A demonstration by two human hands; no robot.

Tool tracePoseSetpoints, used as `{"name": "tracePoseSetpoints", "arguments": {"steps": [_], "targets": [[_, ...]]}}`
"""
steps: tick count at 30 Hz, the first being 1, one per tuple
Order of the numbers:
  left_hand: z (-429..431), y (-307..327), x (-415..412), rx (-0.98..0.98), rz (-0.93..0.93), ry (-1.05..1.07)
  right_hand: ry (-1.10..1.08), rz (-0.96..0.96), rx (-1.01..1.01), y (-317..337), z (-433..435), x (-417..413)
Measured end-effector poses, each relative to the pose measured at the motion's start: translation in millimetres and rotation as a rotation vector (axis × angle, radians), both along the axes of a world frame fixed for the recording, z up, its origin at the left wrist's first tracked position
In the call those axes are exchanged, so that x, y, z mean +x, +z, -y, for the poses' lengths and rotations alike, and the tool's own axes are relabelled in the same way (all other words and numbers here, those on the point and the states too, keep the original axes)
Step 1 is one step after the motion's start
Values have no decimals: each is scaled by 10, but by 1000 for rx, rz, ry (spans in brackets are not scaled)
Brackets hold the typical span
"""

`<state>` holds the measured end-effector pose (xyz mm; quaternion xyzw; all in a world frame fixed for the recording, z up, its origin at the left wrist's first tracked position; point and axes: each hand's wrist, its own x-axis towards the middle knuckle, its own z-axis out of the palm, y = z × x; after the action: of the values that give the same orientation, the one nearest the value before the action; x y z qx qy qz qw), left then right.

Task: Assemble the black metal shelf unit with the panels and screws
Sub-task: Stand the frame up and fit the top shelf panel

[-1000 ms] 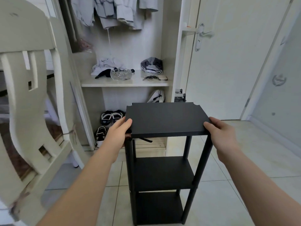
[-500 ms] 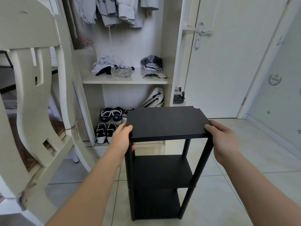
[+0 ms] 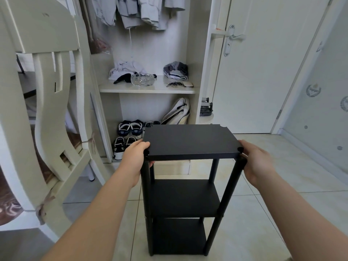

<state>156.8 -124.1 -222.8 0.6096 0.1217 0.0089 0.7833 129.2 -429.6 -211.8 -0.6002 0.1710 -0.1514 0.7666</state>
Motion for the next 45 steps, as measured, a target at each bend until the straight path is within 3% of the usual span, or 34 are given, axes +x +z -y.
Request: {"name": "tracePoseSetpoints", "arguments": {"steps": [5, 23, 45], "targets": [[24, 29, -15, -63, -93, 33, -5, -50, 0, -23, 30, 24], [-51, 152, -69, -58, -85, -76, 24, -77, 53, 35, 25, 3], [-31, 161, -14, 32, -209, -42, -57, -165, -137, 26, 35, 48]]}}
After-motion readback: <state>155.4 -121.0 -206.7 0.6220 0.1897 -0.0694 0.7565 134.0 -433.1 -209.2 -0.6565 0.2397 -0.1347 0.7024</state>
